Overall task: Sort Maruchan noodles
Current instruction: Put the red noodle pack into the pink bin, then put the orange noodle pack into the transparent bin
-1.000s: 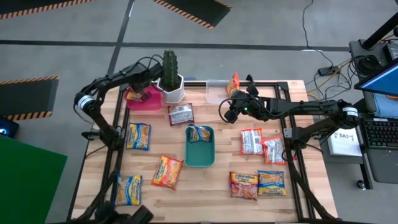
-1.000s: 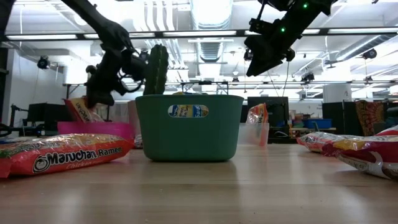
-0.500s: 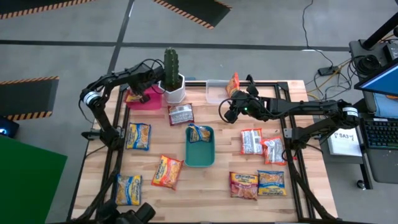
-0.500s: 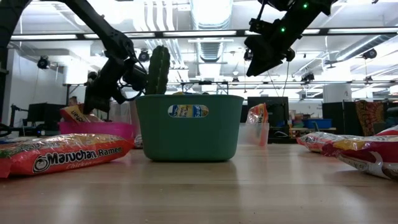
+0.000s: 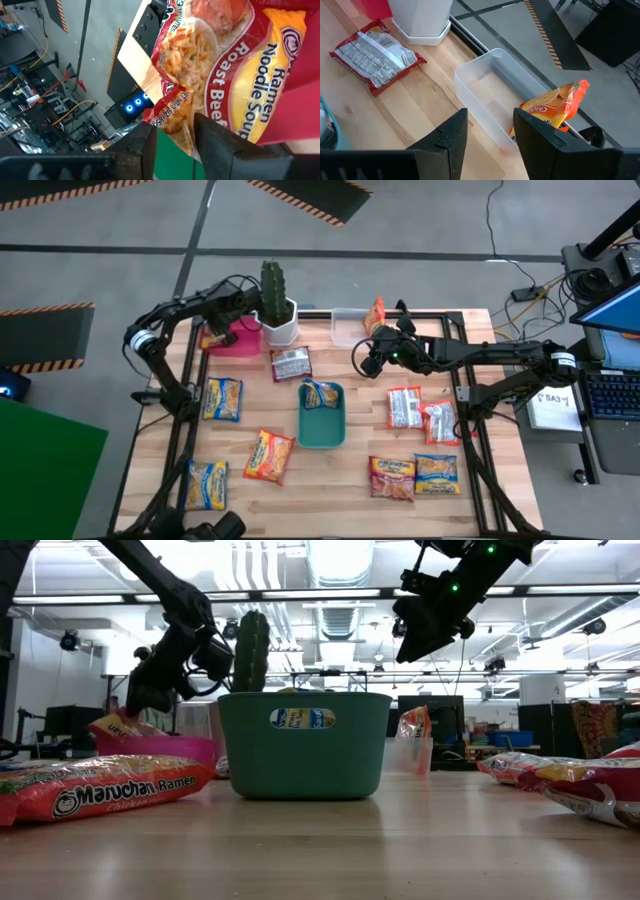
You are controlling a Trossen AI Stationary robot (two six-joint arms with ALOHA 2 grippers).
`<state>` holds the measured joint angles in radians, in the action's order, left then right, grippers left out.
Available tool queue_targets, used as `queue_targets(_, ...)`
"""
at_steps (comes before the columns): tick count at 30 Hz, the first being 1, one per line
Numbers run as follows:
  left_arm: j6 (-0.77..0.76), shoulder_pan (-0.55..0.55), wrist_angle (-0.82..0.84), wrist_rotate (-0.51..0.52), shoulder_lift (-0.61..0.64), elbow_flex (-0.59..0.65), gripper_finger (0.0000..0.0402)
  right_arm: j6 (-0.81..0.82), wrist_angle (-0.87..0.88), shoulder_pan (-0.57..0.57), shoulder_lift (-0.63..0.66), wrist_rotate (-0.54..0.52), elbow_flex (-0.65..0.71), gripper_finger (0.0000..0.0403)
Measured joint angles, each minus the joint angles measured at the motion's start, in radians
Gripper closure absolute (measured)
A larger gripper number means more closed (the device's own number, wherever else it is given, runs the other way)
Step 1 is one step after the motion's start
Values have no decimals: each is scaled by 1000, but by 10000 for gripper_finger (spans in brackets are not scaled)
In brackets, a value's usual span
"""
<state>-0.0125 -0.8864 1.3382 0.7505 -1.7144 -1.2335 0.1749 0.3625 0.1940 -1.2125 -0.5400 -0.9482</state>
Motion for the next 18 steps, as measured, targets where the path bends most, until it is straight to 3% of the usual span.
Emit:
queue_targets(12, -47, 15, 51, -27, 106, 0, 285, 1, 0, 0, 0, 0, 0, 255)
queue_targets(18, -162, 46, 105, -57, 205, 0, 285, 11, 0, 0, 0, 0, 0, 255)
